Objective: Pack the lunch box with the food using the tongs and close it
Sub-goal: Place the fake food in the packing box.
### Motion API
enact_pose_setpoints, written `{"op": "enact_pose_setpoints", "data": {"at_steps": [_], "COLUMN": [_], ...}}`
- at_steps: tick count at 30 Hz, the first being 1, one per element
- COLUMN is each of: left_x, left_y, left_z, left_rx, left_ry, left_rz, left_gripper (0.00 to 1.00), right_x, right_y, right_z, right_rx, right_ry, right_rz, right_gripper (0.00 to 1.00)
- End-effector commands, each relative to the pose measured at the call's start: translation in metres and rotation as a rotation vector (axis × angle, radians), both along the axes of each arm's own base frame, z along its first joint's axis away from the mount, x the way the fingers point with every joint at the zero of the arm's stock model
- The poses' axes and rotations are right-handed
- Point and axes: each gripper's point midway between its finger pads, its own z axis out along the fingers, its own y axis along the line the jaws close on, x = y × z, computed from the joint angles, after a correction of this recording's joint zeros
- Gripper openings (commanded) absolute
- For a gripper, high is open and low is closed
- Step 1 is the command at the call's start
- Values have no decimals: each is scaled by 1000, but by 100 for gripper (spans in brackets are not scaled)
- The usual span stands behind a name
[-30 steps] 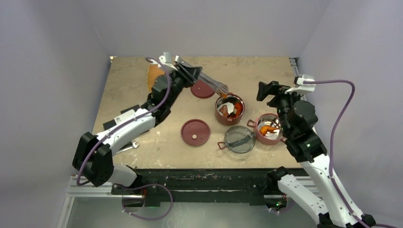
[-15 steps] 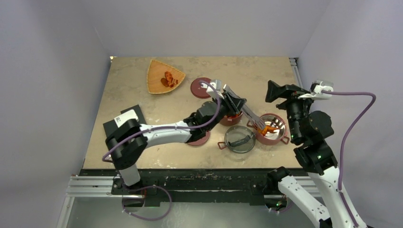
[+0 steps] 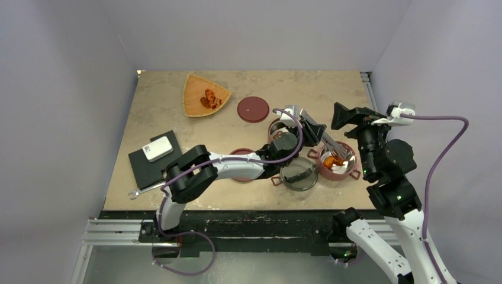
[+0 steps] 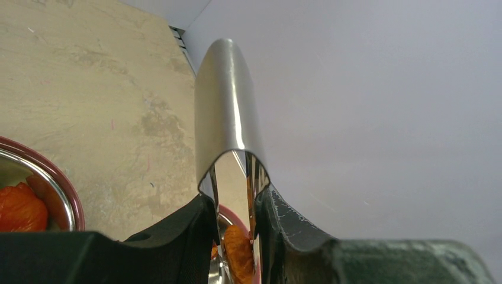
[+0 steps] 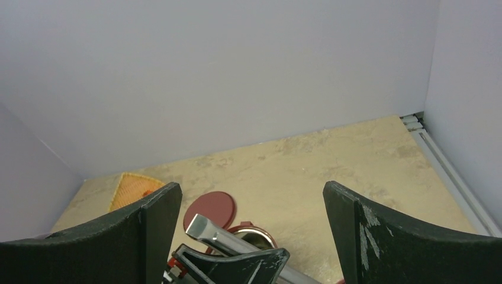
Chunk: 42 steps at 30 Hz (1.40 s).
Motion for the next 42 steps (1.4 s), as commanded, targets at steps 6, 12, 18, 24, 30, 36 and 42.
{"op": "enact_pose_setpoints", "data": {"at_steps": [6, 12, 18, 24, 30, 36, 42], "left_x": [8, 8, 8, 3, -5, -3, 32], "left_y": [-4, -4, 0, 24, 57, 108, 182], "left_z": [25, 23, 29, 62, 95, 129, 148], "left_rx": [-20, -8, -13, -24, -14, -15, 85], "left_ry": [-67, -69, -81, -141, -195, -203, -186], "left_rz": [43, 42, 50, 87, 128, 186, 271], "left_gripper": [30, 35, 36, 32, 31, 30, 28], "right_x": [-3, -2, -3, -7, -9, -9, -11], "right_y": [-3, -2, -3, -8, -10, -7, -4], "right_z": [7, 6, 7, 14, 20, 18, 15], "right_rx": [6, 7, 6, 16, 34, 24, 34], "right_ry": [-23, -23, -22, -42, -66, -71, -86], "right_rz": [-6, -4, -8, -25, -33, -12, 9], "right_gripper": [93, 93, 93, 93, 93, 93, 94]}}
